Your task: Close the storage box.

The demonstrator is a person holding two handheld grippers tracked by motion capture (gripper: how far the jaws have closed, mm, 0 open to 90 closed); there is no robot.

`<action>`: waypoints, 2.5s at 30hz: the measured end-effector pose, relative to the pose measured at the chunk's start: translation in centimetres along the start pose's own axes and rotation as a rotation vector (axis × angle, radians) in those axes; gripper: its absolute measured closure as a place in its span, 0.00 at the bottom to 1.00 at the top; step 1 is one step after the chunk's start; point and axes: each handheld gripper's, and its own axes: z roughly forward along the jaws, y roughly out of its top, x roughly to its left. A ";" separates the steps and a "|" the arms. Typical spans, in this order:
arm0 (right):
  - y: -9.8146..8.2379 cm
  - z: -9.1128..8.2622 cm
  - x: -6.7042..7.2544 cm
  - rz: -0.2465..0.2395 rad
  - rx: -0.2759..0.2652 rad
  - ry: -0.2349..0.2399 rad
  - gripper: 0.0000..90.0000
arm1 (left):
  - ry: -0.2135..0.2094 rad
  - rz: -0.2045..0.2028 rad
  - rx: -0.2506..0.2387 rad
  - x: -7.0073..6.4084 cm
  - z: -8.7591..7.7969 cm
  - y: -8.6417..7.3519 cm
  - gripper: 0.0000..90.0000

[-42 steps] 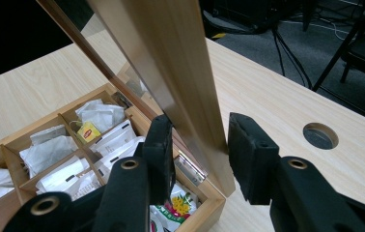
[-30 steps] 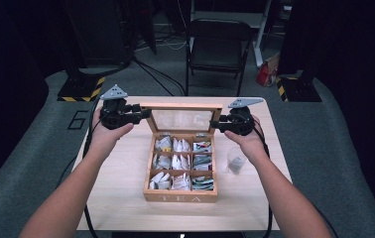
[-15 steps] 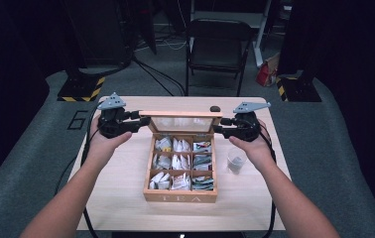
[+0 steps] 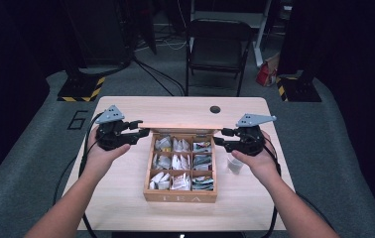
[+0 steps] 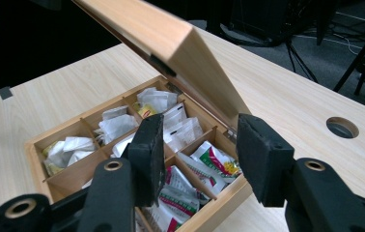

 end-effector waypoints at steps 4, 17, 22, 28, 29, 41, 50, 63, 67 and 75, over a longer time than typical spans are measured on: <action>-0.5 -0.6 0.7 0.001 -0.005 0.005 0.57 | -0.001 0.009 0.002 -0.6 -0.3 -0.8 0.62; -3.3 -1.6 3.7 -0.041 -0.002 -0.004 0.56 | -0.011 0.021 0.009 -2.4 -1.0 -4.3 0.60; -4.1 -1.9 4.2 -0.022 -0.013 0.014 0.56 | -0.004 0.033 0.013 -2.9 -1.0 -5.2 0.60; -4.5 -2.3 4.5 -0.023 -0.016 0.019 0.60 | 0.000 0.041 0.025 -3.2 -1.1 -5.8 0.59; -4.6 -2.3 4.5 -0.012 -0.013 0.023 0.61 | 0.002 0.041 0.024 -3.3 -1.0 -5.9 0.59; -5.2 -2.4 4.8 -0.010 -0.022 0.017 0.66 | 0.005 0.041 0.033 -3.7 -1.0 -7.0 0.59; -6.5 -2.3 5.3 -0.011 -0.022 0.010 0.67 | -0.003 0.050 0.045 -4.2 -1.1 -8.1 0.59; -8.0 -2.0 6.1 -0.043 -0.010 -0.009 0.67 | -0.005 0.035 0.042 -5.4 -1.7 -9.5 0.58; -8.7 -1.8 6.4 -0.058 -0.009 -0.017 0.66 | -0.013 0.029 0.044 -5.5 -1.6 -10.3 0.58; -9.9 -1.3 6.7 -0.052 -0.012 -0.019 0.65 | -0.009 0.045 0.066 -5.8 -1.3 -11.2 0.58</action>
